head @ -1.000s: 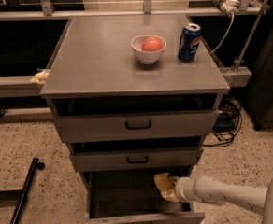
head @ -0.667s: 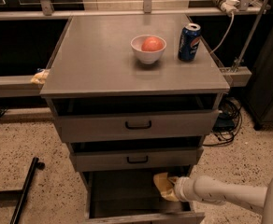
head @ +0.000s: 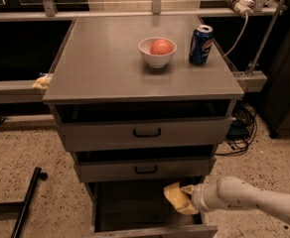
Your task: Pick sponge from bottom drawer and place on counter
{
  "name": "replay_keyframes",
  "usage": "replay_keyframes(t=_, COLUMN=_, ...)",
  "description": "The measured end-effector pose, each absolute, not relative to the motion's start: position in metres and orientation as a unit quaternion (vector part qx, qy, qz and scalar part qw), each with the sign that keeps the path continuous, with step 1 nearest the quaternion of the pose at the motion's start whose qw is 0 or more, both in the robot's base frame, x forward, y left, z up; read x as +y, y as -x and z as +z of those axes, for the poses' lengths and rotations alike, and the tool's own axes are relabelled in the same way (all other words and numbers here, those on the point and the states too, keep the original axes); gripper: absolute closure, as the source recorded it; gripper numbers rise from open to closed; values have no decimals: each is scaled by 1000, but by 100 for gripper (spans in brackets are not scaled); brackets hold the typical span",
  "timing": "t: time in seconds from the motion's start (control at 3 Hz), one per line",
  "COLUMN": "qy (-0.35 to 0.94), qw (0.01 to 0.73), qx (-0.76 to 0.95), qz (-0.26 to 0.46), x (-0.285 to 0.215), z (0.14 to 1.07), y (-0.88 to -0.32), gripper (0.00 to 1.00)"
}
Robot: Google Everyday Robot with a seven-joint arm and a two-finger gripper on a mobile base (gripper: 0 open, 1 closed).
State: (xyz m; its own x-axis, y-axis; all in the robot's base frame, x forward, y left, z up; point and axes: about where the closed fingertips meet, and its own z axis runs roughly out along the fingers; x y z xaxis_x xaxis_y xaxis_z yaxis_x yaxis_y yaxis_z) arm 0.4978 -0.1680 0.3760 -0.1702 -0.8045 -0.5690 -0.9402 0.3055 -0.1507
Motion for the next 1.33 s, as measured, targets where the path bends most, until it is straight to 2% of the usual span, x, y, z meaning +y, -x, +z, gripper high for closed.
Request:
replay_keyframes(t=0.33, qy=602, qw=286, qx=734, qz=130, x=-165, z=472, y=-483, gripper=100)
replay_keyframes(t=1.33, qy=632, qw=277, qx=710, qz=140, x=-163, z=533, y=-472, gripper=100)
